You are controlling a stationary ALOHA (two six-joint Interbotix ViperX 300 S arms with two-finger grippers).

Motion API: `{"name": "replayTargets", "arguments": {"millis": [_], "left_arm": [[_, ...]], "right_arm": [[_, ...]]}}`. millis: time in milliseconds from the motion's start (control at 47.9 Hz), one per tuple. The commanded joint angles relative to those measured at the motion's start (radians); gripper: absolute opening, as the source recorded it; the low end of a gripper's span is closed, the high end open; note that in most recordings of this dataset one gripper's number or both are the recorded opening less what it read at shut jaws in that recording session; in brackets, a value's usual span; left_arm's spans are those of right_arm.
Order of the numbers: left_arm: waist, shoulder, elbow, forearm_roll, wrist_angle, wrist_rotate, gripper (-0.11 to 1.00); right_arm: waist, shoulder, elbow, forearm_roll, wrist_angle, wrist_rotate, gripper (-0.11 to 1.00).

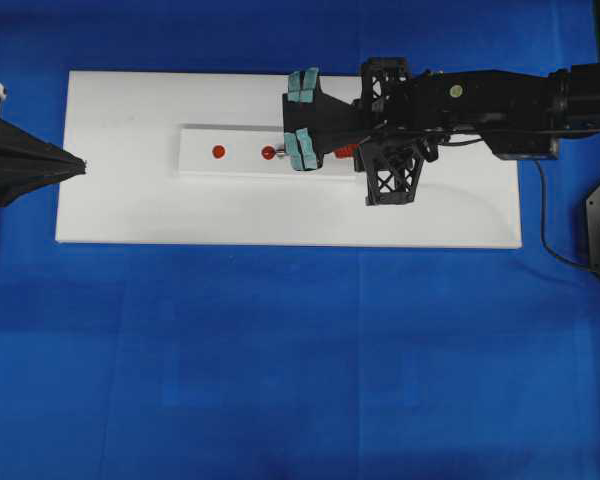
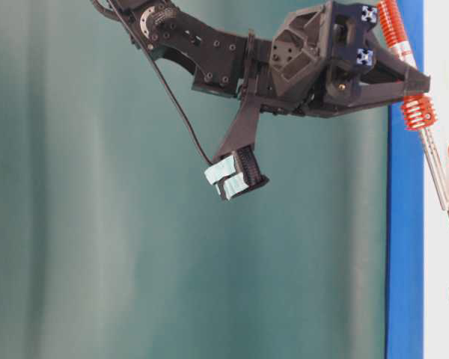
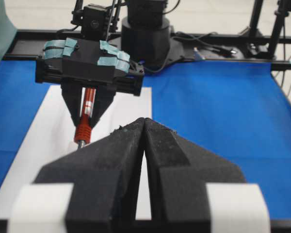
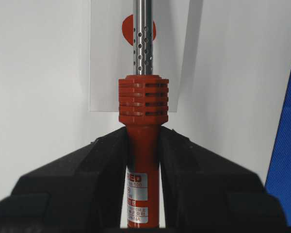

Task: Touch the tip of the soldering iron to the mark.

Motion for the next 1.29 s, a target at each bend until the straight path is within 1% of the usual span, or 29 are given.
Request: {"name": "replayTargets", "arguments": {"millis": [0, 689, 855, 1043, 1273], "left_arm": [[0.0, 0.003, -0.011, 0.002, -0.005, 0.0, 0.0], [0.0, 0.003, -0.011, 0.002, -0.008, 0.002, 0.0], [0.0, 0.003, -0.011, 0.002, -0.006, 0.002, 0.0], [0.0, 0.003, -0.011, 0.002, -0.006, 0.002, 0.0], [0.0, 0.003, -0.011, 0.002, -0.008, 0.002, 0.0]], "right_arm": [[0.0, -0.014, -0.018, 0.002, -0.003, -0.002, 0.06], [0.0, -0.014, -0.021, 0.002, 0.0, -0.003, 0.06], [0.0, -0.018, -0.037, 0.002, 0.031, 0.0, 0.06], [0.0, -0.058, -0.074, -0.009, 0.077, -0.003, 0.06], [0.0, -0.11, -0.138, -0.026, 0.173, 0.0, 0.06]]}}
